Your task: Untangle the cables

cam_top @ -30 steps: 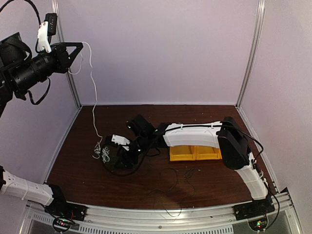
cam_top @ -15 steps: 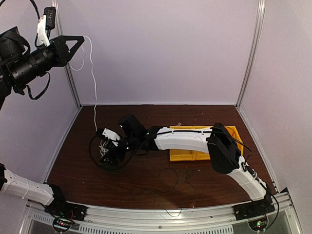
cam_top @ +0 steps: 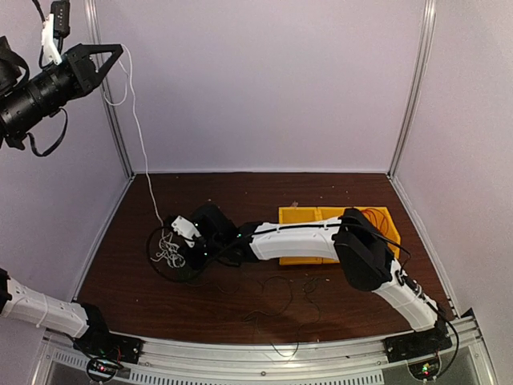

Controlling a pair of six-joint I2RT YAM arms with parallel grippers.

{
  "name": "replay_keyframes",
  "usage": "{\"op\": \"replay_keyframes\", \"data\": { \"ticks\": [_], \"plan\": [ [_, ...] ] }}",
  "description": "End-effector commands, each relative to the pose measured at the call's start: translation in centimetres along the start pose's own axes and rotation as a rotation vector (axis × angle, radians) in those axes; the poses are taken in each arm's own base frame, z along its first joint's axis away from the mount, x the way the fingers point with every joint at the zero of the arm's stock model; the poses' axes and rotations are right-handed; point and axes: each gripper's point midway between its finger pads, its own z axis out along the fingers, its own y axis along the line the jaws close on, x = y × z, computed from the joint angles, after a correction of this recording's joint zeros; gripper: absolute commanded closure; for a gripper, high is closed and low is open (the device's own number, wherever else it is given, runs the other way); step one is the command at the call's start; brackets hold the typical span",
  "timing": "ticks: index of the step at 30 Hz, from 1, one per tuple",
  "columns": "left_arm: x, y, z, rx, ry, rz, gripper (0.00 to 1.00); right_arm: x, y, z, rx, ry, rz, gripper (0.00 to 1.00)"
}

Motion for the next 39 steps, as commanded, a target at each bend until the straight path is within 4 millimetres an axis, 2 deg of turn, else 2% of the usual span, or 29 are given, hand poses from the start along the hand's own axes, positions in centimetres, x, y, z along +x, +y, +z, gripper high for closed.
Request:
{"op": "replay_keyframes", "data": {
  "ticks": [1,2,6,9,11,12,14,16,17,18,22,26,29,32,36,39],
  "plan": [
    [-5.7,0.7,-2.9,-0.026,-0.138,-0.003,1.0,3.5,-4.7,-1.2,0.089,0.081,0.042,1.0],
    [-6.6,0.9,-3.5,-0.038,-0.158,0.005,1.0,5.0,-5.4,-1.6,0.097,0.11,0.051,1.0],
    [-10.3,1.6,-5.8,-0.071,-0.241,0.026,1.0,7.6,-9.4,-3.4,0.143,0.158,0.097,1.0],
    [-11.8,1.5,-6.5,-0.068,-0.269,0.032,1.0,9.2,-12.1,-4.2,0.17,0.185,0.131,1.0],
    [-11.5,1.6,-6.3,-0.077,-0.262,0.041,1.0,9.5,-13.1,-4.7,0.172,0.185,0.145,1.0],
    [-11.0,1.8,-5.9,-0.086,-0.248,0.049,1.0,9.4,-13.3,-4.9,0.159,0.18,0.152,1.0],
    [-9.3,2.0,-4.9,-0.104,-0.205,0.064,1.0,8.4,-11.8,-5.3,0.045,0.161,0.137,0.97],
    [-6.6,2.2,-3.7,-0.118,-0.151,0.08,1.0,6.9,-9.6,-6.0,-0.083,0.143,0.107,0.8],
    [-6.3,2.4,-3.8,-0.124,-0.155,0.076,1.0,6.1,-8.4,-6.7,-0.146,0.136,0.1,0.73],
    [-4.5,2.6,-3.1,-0.135,-0.127,0.084,1.0,5.1,-7.6,-7.4,-0.188,0.123,0.09,0.67],
    [-1.1,3.5,-2.3,-0.173,-0.084,0.108,1.0,0.9,-5.4,-11.5,-0.281,0.069,0.041,0.48],
    [1.6,2.8,-0.6,-0.141,-0.033,0.121,1.0,-2.3,-4.8,-16.0,-0.278,0.039,-0.006,0.39],
    [3.0,1.8,0.9,-0.092,-0.002,0.126,1.0,-3.9,-6.2,-19.3,-0.218,0.017,-0.016,0.33],
    [4.8,0.1,2.8,-0.014,0.036,0.13,1.0,-4.1,-8.3,-22.2,-0.176,0.027,-0.002,0.32],
    [7.3,-1.9,5.2,0.081,0.066,0.121,1.0,-2.0,-12.9,-26.3,-0.087,0.061,0.04,0.31],
    [8.7,-2.8,6.6,0.124,0.07,0.113,1.0,0.4,-16.2,-29.4,-0.017,0.072,0.075,0.31]
  ]
}}
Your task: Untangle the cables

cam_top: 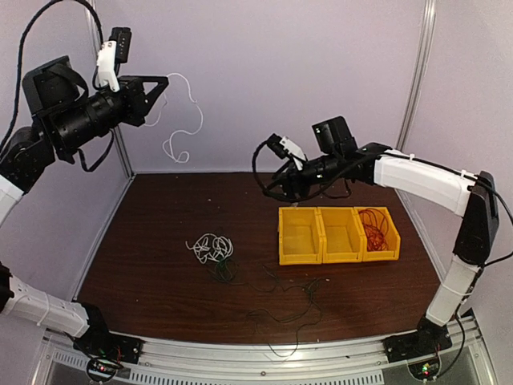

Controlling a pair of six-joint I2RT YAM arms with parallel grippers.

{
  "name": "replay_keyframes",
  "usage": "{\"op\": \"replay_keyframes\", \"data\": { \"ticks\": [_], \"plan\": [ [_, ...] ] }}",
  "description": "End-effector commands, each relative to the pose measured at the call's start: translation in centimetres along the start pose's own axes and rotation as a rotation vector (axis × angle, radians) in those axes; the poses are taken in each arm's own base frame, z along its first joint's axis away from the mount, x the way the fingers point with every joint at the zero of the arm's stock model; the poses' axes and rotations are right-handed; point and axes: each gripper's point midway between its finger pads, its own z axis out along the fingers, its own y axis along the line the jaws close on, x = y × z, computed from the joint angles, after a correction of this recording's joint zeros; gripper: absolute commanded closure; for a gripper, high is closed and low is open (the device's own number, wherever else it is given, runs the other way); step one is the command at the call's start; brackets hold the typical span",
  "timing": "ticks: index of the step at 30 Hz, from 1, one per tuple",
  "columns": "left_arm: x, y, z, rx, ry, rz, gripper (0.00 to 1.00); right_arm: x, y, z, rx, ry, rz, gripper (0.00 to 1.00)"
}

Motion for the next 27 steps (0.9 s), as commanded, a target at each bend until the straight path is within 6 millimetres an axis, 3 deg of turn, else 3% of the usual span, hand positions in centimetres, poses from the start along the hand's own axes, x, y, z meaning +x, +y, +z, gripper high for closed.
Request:
{"op": "replay_keyframes", "data": {
  "ticks": [1,4,9,16,22,27],
  "plan": [
    [0.7,-2.7,2.5,0.122,-0.042,-0.022,1.0,6.0,-3.5,-4.2,0.075,0.11,0.077,0.31],
    [1.3,-3.6,4.0,0.152,-0.039,-0.018,1.0,8.8,-5.0,-7.1,0.15,0.127,0.094,0.31],
    [2.0,-5.0,6.1,0.205,-0.034,-0.022,1.0,11.6,-8.7,-11.8,0.289,0.064,0.185,0.3],
    [4.8,-7.4,8.4,0.313,-0.011,-0.078,1.0,13.4,-13.4,-17.9,0.478,-0.016,0.262,0.3],
    [7.3,-8.8,10.6,0.364,0.028,-0.109,1.0,13.6,-13.7,-18.3,0.49,-0.03,0.262,0.3],
    [8.1,-9.3,12.0,0.373,0.025,-0.114,1.0,14.2,-13.3,-17.8,0.461,-0.023,0.271,0.3]
  ]
}}
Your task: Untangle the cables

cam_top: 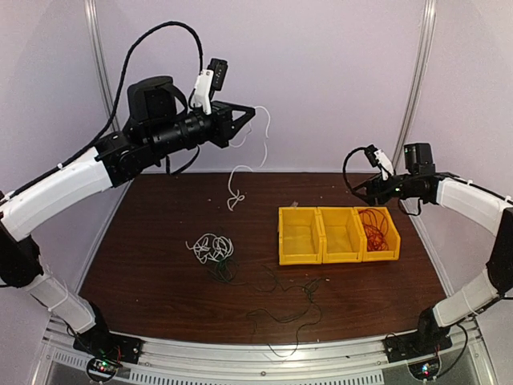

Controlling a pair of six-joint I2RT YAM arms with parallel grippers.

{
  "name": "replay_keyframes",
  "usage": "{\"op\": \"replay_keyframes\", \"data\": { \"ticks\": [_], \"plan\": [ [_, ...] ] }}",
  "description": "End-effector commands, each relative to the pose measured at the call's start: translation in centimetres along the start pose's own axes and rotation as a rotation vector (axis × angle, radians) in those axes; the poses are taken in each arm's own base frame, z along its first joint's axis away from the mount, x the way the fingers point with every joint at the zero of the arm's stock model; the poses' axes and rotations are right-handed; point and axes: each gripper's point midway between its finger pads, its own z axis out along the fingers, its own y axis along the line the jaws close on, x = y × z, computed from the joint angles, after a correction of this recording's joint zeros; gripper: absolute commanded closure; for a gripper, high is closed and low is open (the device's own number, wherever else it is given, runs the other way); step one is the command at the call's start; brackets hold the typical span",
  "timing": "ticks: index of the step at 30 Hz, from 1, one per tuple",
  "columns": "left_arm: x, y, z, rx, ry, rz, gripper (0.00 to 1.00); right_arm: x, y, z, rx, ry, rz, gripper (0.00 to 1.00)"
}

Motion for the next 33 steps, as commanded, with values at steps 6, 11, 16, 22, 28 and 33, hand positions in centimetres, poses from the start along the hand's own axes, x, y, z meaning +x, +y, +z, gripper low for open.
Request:
{"op": "replay_keyframes", "data": {
  "ticks": [6,11,16,22,28,33],
  "plan": [
    [-0.5,-0.9,1.7,0.057,-0.062,-0.028,1.0,0.2,1.1,-0.2,-0.043,-0.026,-0.001,0.3],
    [-0.2,-1.4,2.1,0.09,-0.067,-0.058,1.0,0.5,1.1,0.0,-0.048,-0.021,-0.001,0.3],
    [1.2,-1.8,3.2,0.111,-0.051,-0.079,1.0,0.8,1.1,0.2,-0.057,-0.014,0.002,0.3],
    [6.4,0.0,5.6,0.043,0.032,-0.129,1.0,0.8,1.2,0.2,-0.063,-0.01,0.0,0.3],
    [12.5,0.1,8.3,0.073,0.135,-0.182,1.0,0.9,1.2,0.2,-0.063,-0.009,-0.001,0.3],
    [14.9,-0.2,9.4,0.109,0.163,-0.224,1.0,1.0,1.3,0.3,-0.067,-0.005,-0.001,0.3]
  ]
}}
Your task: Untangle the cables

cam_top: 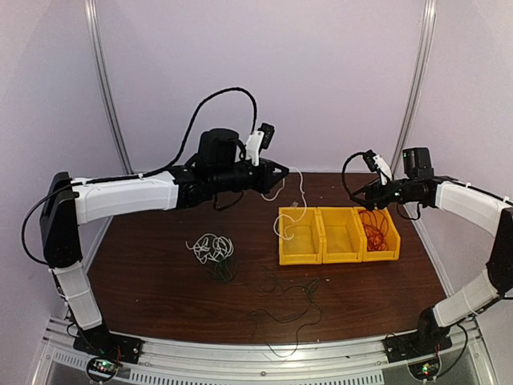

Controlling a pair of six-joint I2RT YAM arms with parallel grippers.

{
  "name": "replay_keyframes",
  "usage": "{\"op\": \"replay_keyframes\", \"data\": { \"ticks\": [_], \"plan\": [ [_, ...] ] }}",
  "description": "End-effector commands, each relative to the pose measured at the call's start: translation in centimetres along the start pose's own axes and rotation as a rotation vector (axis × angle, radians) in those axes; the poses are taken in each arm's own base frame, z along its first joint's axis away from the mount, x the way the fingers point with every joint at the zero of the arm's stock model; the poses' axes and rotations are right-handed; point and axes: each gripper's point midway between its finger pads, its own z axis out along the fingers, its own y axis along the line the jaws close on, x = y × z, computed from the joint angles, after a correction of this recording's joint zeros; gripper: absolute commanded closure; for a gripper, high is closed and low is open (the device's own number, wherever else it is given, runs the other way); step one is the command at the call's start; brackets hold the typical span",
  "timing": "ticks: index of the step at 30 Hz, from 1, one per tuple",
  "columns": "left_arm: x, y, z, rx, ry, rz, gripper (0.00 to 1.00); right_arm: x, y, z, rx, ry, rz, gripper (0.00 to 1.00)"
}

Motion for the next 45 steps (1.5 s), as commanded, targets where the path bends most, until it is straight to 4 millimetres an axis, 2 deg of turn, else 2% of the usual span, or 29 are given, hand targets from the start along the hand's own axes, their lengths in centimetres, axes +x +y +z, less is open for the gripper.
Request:
{"op": "replay_keyframes", "data": {
  "ticks": [1,8,14,20,26,29,30,33,36,39,42,45],
  "plan": [
    [-1.1,-1.4,0.5,0.081,-0.06,-0.029,1.0,-0.2,0.4,-0.1,-0.016,-0.014,-0.023,0.3],
    [1.4,-0.7,2.4,0.086,-0.014,-0.076,1.0,-0.1,0.4,0.1,-0.021,-0.011,-0.022,0.3],
    [6.1,0.5,5.1,0.055,0.031,-0.23,1.0,0.4,0.3,0.5,-0.03,0.008,-0.013,0.3],
    [8.6,-0.3,7.1,-0.007,0.045,-0.3,1.0,0.5,0.3,0.6,-0.037,0.013,-0.013,0.3],
    [12.6,1.8,8.3,-0.088,0.102,-0.42,1.0,0.7,0.4,0.7,-0.045,0.019,-0.007,0.3],
    [13.7,2.5,8.6,-0.127,0.13,-0.453,1.0,0.6,0.5,0.6,-0.045,0.017,-0.011,0.3],
    [13.6,2.4,8.7,-0.128,0.132,-0.454,1.0,0.6,0.5,0.5,-0.046,0.017,-0.012,0.3],
    [12.1,2.2,8.8,-0.139,0.124,-0.441,0.7,0.5,0.5,0.5,-0.048,0.015,-0.01,0.3],
    [9.4,1.4,8.4,-0.126,0.095,-0.404,0.54,0.5,0.6,0.6,-0.052,0.018,-0.007,0.3],
    [6.6,0.4,7.3,-0.102,0.064,-0.353,0.48,0.5,0.7,0.5,-0.054,0.016,-0.007,0.3],
    [3.8,-0.5,5.1,-0.093,0.02,-0.287,0.47,0.3,0.8,0.4,-0.053,0.01,-0.018,0.3],
    [2.5,0.6,1.7,-0.191,-0.012,-0.212,0.46,-0.2,1.4,0.2,-0.048,-0.001,-0.055,0.3]
  ]
}}
